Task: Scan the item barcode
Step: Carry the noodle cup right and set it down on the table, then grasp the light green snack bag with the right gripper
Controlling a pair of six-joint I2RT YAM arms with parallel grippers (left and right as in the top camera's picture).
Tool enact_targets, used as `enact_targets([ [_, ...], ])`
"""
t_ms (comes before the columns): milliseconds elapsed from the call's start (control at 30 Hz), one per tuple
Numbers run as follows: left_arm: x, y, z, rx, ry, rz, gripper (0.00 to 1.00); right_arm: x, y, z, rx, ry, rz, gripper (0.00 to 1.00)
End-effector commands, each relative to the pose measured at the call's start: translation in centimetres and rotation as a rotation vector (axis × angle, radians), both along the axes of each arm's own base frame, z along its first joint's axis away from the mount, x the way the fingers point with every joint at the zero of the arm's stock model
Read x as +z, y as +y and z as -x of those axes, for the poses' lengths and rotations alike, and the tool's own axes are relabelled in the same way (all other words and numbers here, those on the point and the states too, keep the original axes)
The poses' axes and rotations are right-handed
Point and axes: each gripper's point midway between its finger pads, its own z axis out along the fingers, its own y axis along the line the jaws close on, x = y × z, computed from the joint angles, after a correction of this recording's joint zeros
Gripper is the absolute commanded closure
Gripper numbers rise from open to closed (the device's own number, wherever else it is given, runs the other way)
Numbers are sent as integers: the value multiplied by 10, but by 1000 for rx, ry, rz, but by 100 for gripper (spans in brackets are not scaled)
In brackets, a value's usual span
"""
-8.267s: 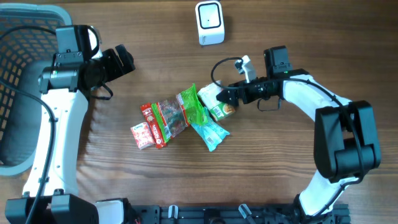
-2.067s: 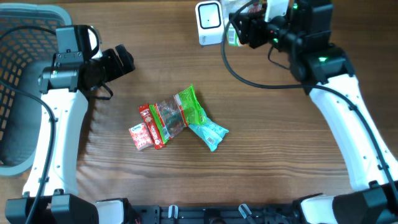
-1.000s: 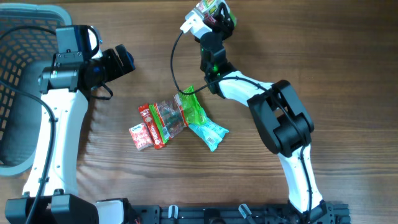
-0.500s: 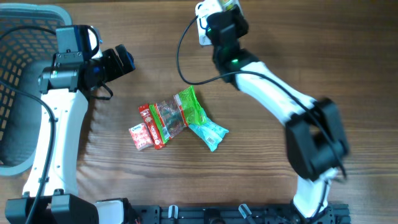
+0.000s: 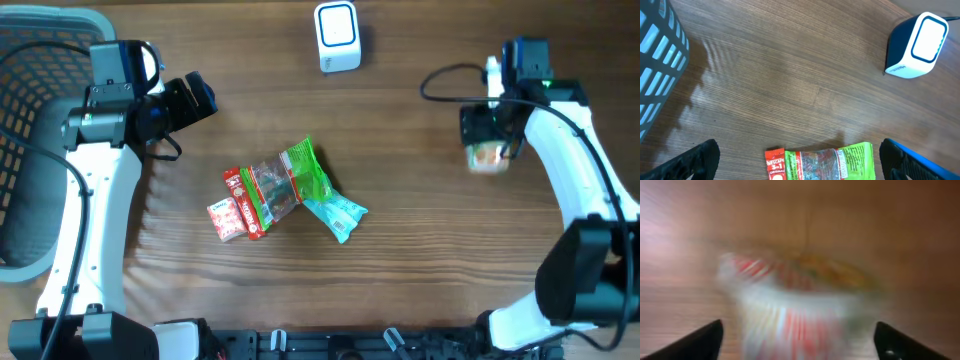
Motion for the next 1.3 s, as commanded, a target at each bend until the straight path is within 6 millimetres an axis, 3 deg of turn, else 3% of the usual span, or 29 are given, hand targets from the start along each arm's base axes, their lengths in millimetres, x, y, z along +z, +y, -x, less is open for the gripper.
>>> enact_targets([
  [0, 5, 3, -1, -2, -15, -10, 0, -11, -10, 1, -93, 0, -71, 0],
  [67, 5, 3, -1, -2, -15, -10, 0, 13, -9, -9, -100, -54, -87, 0],
  [133, 5, 3, -1, -2, -15, -10, 0, 60, 18, -22, -29, -151, -206, 0],
  [200, 5, 3, -1, -2, -15, -10, 0, 91, 54, -25, 96, -204, -342, 0],
  [267, 5, 3, -1, -2, -15, -10, 0, 109, 86, -20, 179, -230, -477, 0],
  [333, 5, 3, -1, -2, -16, -10, 0, 114, 114, -9, 239, -194, -583, 1],
  [533, 5, 3, -1, -2, -15, -10, 0, 77, 195, 30, 430, -52, -621, 11],
  [700, 5, 3, -1, -2, -15, -10, 0, 37, 268, 67, 644, -21, -621, 12],
  [800, 5, 3, -1, -2, -15, -10, 0, 5, 294, 69, 623, -81, -539, 12],
  [933, 5, 3, -1, -2, -15, -10, 0, -18, 303, 68, 618, -165, -420, 11],
  [1033, 5, 3, -1, -2, -15, -10, 0, -34, 302, 90, 635, -76, -391, 11],
  [1167, 5, 3, -1, -2, -15, -10, 0, -50, 282, 119, 634, 71, -331, 11],
  [1267, 5, 3, -1, -2, -16, -10, 0, -60, 280, 120, 655, 80, -319, 22],
])
